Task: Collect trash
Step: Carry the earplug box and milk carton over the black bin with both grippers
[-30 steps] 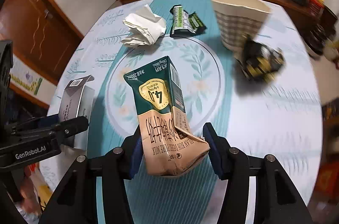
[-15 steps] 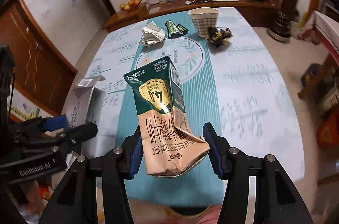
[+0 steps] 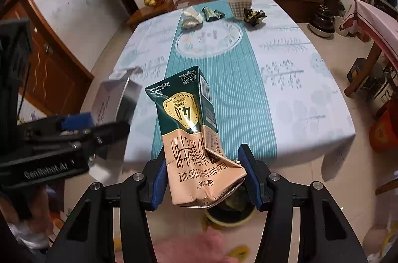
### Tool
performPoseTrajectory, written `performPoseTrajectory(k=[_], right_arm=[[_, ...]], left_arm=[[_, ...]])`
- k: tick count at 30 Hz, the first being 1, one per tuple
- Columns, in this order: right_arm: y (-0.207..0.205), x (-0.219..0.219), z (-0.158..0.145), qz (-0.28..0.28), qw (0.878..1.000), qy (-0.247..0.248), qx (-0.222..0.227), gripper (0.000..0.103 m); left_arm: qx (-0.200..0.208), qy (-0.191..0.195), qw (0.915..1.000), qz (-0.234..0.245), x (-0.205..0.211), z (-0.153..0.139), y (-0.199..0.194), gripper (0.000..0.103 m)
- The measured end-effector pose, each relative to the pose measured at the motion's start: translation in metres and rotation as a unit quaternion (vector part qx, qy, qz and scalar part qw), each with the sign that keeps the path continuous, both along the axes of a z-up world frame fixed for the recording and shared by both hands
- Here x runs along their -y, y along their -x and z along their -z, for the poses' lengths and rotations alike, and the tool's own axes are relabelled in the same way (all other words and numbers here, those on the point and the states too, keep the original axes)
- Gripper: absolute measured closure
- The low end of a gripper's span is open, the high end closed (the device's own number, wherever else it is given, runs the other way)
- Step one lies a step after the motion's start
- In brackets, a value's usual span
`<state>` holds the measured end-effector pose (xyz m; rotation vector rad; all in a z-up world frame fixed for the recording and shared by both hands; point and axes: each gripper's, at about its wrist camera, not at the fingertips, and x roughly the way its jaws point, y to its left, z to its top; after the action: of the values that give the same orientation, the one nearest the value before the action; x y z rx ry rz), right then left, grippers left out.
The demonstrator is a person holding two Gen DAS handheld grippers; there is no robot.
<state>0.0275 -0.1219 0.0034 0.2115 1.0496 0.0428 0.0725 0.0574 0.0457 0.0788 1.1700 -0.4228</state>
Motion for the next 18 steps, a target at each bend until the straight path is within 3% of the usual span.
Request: performPoseTrajectory(k=[9,18], right_arm=[[0.08,-0.01,0.015,-0.015,1.0,-0.009,-0.014,0.05],[0.138,0.002,0.084,0.014,0.995,-0.054,-0.077,0.05]], left_arm=[[-0.027,0.005,0.9995,-0.018,-0.004,0.022,0.078,0.045],[-0.066,-0.014,0.9974,-0.024,0.002,0.072,0.127,0.045]])
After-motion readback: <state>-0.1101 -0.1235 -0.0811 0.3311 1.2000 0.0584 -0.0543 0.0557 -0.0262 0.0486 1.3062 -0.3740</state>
